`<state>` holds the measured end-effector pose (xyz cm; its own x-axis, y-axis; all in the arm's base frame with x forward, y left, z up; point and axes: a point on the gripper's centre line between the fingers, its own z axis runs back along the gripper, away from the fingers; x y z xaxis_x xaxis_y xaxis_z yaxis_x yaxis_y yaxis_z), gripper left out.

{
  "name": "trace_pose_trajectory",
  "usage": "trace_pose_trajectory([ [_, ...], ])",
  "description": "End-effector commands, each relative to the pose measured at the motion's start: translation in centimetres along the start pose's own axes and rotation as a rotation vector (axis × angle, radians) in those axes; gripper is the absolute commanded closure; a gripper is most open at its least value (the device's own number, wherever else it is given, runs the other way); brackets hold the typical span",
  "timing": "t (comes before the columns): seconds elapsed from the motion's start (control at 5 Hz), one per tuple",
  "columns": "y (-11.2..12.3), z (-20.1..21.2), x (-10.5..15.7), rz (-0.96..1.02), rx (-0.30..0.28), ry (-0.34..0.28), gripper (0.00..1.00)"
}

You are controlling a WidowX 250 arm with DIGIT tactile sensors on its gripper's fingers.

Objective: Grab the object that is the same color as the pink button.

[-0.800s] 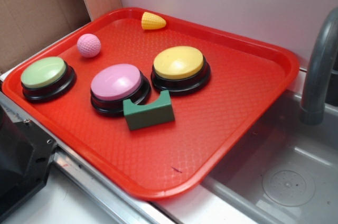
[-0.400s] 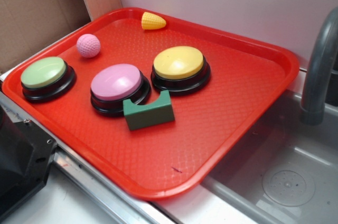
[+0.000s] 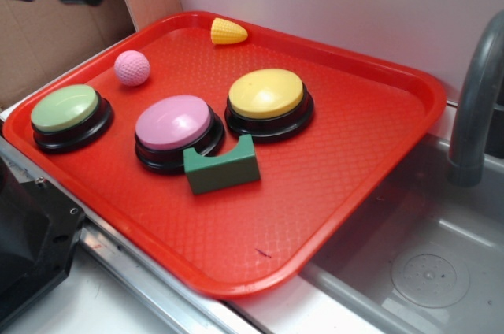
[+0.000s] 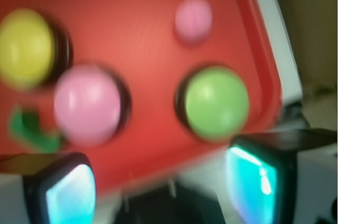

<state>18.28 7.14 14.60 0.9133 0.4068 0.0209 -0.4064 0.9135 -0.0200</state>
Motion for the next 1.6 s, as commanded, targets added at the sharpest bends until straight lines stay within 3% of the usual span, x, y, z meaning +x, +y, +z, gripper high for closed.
trace_pose_trajectory([
  [0.0,4.2,-3.8,5.5,0.175,0.018,-0.141,0.00],
  [0.2,3.9,-7.0,6.9,0.131,-0.002,-0.151,0.00],
  [0.4,2.7,-10.0,7.8,0.073,-0.056,-0.139,0.00],
  [0.6,2.8,-11.4,7.4,0.069,-0.020,-0.105,0.16],
  [0.8,2.8,-10.2,7.0,0.042,-0.021,-0.079,1.00],
  [1.0,2.3,-5.5,6.3,-0.038,-0.031,-0.054,1.00],
  [1.2,0.7,-0.6,4.0,-0.149,0.010,-0.124,1.00],
  [1.4,-1.8,4.3,0.7,-0.272,0.010,-0.201,1.00],
])
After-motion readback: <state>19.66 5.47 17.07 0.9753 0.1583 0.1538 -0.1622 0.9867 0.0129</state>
